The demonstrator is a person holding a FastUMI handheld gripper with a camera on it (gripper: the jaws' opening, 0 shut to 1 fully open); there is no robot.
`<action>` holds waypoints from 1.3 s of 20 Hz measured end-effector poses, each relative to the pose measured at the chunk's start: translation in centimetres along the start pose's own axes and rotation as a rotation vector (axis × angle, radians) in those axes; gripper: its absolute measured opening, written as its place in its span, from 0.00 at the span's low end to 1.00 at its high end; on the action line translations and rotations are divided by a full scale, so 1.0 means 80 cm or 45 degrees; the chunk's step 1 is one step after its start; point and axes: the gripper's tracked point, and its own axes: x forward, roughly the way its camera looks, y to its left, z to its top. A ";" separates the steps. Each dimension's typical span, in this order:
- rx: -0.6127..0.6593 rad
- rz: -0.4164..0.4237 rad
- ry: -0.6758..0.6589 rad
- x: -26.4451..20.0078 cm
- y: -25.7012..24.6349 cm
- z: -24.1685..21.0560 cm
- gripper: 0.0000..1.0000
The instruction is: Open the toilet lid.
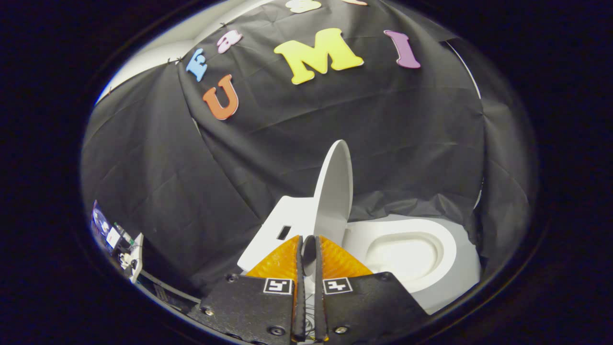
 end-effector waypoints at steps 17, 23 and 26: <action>-0.260 0.005 0.082 0.082 0.152 -0.030 0.11; -0.313 -0.071 0.098 0.095 0.168 -0.031 0.11; -0.324 -0.090 0.100 0.085 0.156 -0.032 0.14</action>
